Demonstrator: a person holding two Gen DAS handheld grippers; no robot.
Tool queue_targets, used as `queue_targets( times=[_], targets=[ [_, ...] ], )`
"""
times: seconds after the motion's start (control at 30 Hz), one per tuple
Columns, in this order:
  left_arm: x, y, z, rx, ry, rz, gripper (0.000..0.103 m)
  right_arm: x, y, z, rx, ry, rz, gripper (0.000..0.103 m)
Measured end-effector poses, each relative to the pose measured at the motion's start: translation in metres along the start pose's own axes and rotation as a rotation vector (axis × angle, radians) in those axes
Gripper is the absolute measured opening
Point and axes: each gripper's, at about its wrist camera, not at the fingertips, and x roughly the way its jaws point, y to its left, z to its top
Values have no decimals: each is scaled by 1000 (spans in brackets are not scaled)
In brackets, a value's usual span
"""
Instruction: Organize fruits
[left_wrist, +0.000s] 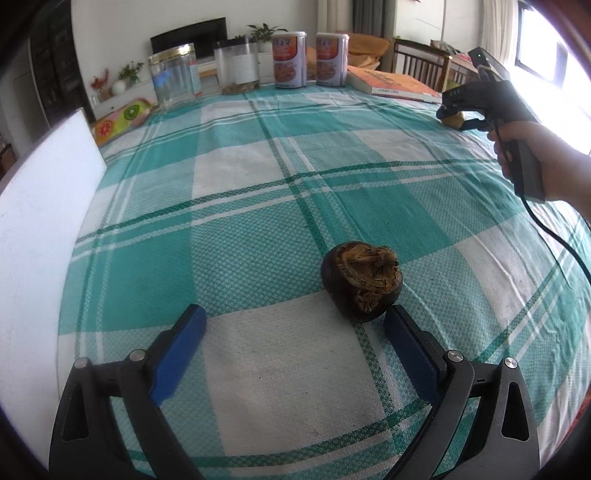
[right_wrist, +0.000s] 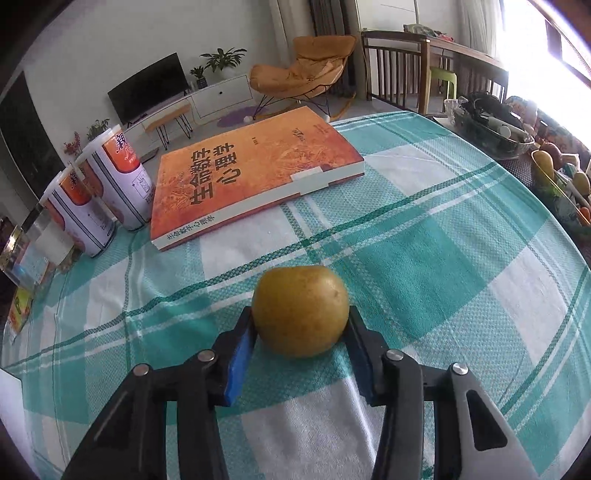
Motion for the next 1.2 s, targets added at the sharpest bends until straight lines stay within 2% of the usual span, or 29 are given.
queue_targets(
  times=[0.1,0.17,0.2,0.4,0.57,0.7,0.77,0.83,0.93,1.0,1.07,1.13,1.2],
  targets=[
    [0,0,0,0,0,0,99,-25,5,-38,-36,51,101,47],
    [0,0,0,1,0,0,99,-49,14,-71,-91,79,129,47],
    [0,0,0,1,0,0,99,-59,20,-90,-120,121,140,47],
    [0,0,0,1,0,0,99,-130,53,-195,-226,228,157,47],
    [0,0,0,1,0,0,99,-171,70,-256,-224,244,80,47],
    [0,0,0,1,0,-1,99,-186,82,-278,-182,206,25,48],
    [0,0,0,1,0,-1,99,-187,87,-283,-170,167,12,58],
    [0,0,0,1,0,-1,99,-187,90,-287,-158,130,45,80],
    [0,0,0,1,0,-1,99,-186,103,-298,-213,100,13,95],
    [0,0,0,1,0,-2,99,-185,106,-300,-233,108,-1,98],
    [0,1,0,-2,1,-7,99,-190,97,-297,-183,89,51,98],
    [-1,3,-1,-4,0,-28,98,-202,78,-294,-75,43,127,97],
    [-6,6,-4,40,30,-83,98,-215,52,-294,52,-13,197,98]
  ],
)
